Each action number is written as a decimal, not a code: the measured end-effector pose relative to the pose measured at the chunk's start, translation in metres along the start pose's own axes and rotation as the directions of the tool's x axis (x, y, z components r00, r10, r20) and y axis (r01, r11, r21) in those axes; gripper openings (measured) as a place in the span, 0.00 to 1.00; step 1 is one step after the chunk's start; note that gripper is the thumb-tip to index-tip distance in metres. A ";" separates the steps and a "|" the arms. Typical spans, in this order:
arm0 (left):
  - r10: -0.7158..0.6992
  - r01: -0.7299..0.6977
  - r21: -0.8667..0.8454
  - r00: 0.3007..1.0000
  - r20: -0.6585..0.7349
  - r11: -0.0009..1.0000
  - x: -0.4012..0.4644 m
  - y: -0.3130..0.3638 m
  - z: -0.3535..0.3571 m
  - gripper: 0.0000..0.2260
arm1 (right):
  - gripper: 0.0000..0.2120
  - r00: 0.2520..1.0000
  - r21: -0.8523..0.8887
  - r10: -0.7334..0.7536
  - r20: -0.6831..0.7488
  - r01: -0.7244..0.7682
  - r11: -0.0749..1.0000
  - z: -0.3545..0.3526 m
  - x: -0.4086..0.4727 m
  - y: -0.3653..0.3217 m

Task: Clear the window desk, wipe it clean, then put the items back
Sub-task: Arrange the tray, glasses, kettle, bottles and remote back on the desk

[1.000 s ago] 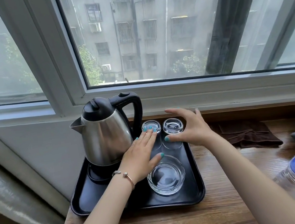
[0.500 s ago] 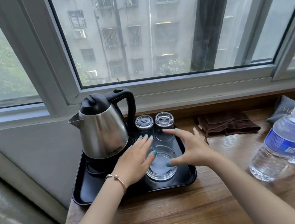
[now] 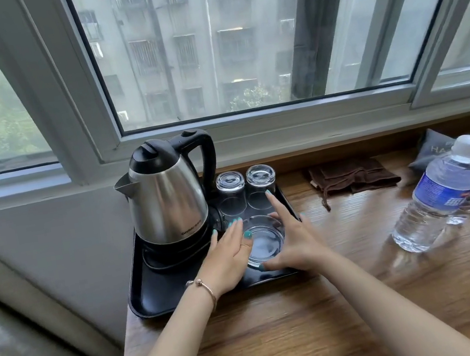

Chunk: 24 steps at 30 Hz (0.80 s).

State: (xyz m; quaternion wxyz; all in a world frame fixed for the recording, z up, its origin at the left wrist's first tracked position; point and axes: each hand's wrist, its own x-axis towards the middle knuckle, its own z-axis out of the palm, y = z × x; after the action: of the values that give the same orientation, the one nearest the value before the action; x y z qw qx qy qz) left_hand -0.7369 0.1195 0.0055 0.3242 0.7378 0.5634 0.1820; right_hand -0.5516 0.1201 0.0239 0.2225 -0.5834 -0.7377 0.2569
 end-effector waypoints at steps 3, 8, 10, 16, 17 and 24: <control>-0.069 0.075 -0.243 0.997 0.032 0.967 0.001 0.005 -0.002 0.27 | 0.66 0.998 0.054 0.006 -0.060 -0.003 0.999 -0.001 -0.004 -0.007; 0.024 -0.019 -0.301 1.000 0.012 0.953 0.002 0.018 -0.013 0.32 | 0.64 0.988 0.105 0.012 -0.153 0.005 0.994 -0.021 -0.016 -0.015; 0.060 -0.050 -0.327 0.998 0.021 0.944 -0.002 0.026 -0.017 0.37 | 0.65 0.983 0.098 0.022 -0.184 -0.003 0.995 -0.030 -0.025 -0.020; 0.117 -0.089 -0.392 0.992 0.049 0.916 -0.021 0.046 -0.011 0.36 | 0.65 0.973 0.107 0.035 -0.228 -0.011 0.994 -0.044 -0.060 -0.020; 0.123 -0.093 -0.397 0.991 0.051 0.913 -0.025 0.050 -0.009 0.35 | 0.65 0.973 0.101 0.032 -0.229 -0.009 0.995 -0.045 -0.065 -0.019; 0.125 -0.103 -0.443 0.992 0.022 0.891 -0.060 0.080 0.014 0.29 | 0.65 0.984 0.145 -0.002 -0.179 0.029 0.989 -0.052 -0.098 -0.001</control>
State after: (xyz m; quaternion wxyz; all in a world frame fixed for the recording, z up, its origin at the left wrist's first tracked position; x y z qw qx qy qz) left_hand -0.6885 0.0462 0.0561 0.4855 0.6812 0.4550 0.3053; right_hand -0.4977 0.0303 0.0621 0.3320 -0.5802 -0.6984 0.2556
